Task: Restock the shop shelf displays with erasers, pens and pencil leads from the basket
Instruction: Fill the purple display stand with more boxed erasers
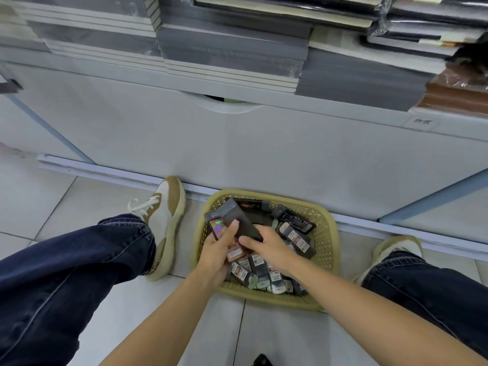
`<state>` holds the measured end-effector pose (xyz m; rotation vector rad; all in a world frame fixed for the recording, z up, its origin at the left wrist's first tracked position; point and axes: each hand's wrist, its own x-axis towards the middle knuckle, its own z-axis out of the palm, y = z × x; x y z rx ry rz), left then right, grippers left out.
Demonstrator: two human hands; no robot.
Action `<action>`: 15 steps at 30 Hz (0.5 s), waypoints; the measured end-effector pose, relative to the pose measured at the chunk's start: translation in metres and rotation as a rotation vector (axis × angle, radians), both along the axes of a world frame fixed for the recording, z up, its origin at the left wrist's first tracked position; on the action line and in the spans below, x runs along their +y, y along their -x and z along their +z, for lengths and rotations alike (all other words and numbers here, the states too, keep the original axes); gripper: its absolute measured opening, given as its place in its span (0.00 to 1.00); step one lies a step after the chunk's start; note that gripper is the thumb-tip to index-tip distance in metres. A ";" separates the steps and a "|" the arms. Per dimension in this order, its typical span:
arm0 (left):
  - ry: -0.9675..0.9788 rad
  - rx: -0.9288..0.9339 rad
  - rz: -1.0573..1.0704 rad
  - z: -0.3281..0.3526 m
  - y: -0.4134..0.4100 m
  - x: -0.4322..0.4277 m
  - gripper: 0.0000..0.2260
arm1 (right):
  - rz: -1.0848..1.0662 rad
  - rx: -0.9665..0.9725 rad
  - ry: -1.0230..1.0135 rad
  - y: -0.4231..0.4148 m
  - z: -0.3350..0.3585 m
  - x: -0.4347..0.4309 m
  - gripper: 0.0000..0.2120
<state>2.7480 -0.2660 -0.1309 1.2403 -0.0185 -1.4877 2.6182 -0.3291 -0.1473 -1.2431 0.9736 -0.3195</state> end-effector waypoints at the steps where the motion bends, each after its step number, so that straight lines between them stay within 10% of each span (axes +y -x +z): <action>1: -0.014 -0.005 0.003 -0.001 -0.001 0.001 0.13 | 0.043 -0.022 -0.042 -0.001 -0.001 0.003 0.08; 6: -0.067 -0.129 0.046 -0.012 -0.007 0.004 0.06 | 0.214 0.213 0.147 0.017 -0.003 -0.003 0.11; 11: -0.100 -0.207 0.037 -0.012 -0.008 -0.004 0.09 | -0.120 0.413 0.427 0.057 -0.016 -0.021 0.12; 15: -0.087 -0.236 0.056 -0.013 -0.016 -0.003 0.05 | 0.138 0.449 0.553 0.042 -0.027 -0.029 0.26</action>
